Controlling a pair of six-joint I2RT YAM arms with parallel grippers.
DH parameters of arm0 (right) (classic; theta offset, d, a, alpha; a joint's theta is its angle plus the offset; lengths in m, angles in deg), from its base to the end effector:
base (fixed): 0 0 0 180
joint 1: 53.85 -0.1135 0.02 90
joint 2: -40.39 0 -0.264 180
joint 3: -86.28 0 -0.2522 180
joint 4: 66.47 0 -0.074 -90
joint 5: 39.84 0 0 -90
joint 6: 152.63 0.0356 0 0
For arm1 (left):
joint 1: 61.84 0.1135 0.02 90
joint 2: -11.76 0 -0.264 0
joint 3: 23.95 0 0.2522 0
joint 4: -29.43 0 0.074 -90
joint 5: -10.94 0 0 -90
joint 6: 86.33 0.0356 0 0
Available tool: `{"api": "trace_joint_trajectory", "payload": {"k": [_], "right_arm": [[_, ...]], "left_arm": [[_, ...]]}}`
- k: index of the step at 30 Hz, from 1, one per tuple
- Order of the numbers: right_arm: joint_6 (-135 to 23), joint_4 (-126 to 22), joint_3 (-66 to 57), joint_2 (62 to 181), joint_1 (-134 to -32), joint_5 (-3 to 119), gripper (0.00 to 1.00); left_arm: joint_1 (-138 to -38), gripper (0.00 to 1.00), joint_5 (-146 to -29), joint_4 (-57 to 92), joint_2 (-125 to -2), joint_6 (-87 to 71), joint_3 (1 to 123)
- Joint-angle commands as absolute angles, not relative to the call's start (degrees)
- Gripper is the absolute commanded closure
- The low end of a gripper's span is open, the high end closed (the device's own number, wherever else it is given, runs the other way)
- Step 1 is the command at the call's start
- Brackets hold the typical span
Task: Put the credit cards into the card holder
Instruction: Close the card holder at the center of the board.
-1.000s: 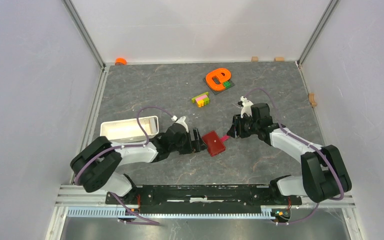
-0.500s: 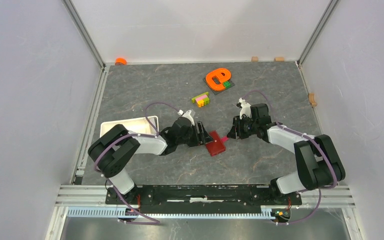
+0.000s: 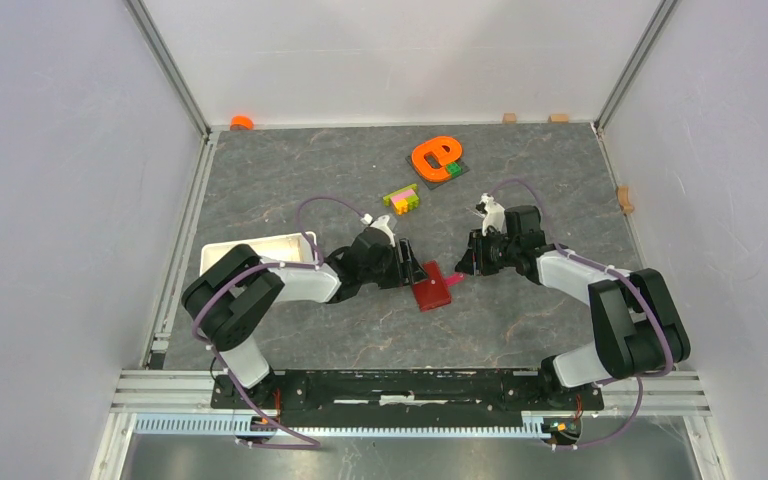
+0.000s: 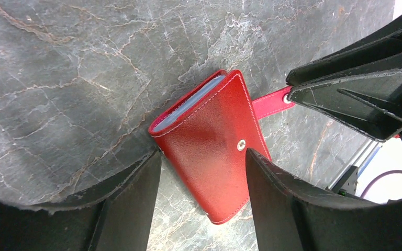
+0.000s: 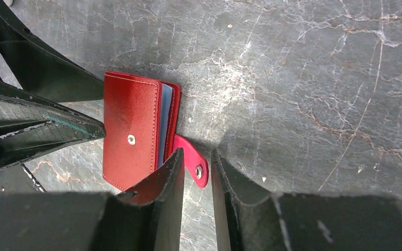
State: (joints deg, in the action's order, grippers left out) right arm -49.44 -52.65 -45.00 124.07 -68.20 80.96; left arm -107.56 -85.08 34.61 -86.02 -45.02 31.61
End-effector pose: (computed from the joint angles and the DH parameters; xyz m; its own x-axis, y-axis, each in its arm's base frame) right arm 0.2537 0.0837 0.1527 -0.8327 -0.0107 -0.5537 -0.3593 0.7713 0.5254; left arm 0.2276 -0.2387 0.1397 -0.8563 -0.1918 -0.4795 0.1927 0.7427 -0.6413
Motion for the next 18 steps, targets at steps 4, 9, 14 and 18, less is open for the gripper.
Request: {"api": "trace_joint_trajectory", "payload": {"k": [4, 9, 14, 18], "right_arm": [[-50.26, -50.05, -45.29, 121.99, -67.67, 78.03, 0.69], [-49.92, -50.42, -45.38, 122.49, -67.55, 79.1, 0.72], [-49.67, -50.41, -45.5, 121.68, -67.5, 79.43, 0.77], [-49.69, -50.12, -45.55, 121.35, -67.52, 79.75, 0.79]], "left_arm": [[-107.46, 0.32, -81.85, 28.67, -87.41, -40.85, 32.19], [-107.46, 0.33, -81.96, 28.67, -87.32, -40.89, 32.09], [-107.45, 0.33, -82.02, 28.67, -87.31, -40.89, 32.18], [-107.46, 0.34, -81.94, 28.15, -87.43, -40.76, 32.35]]}}
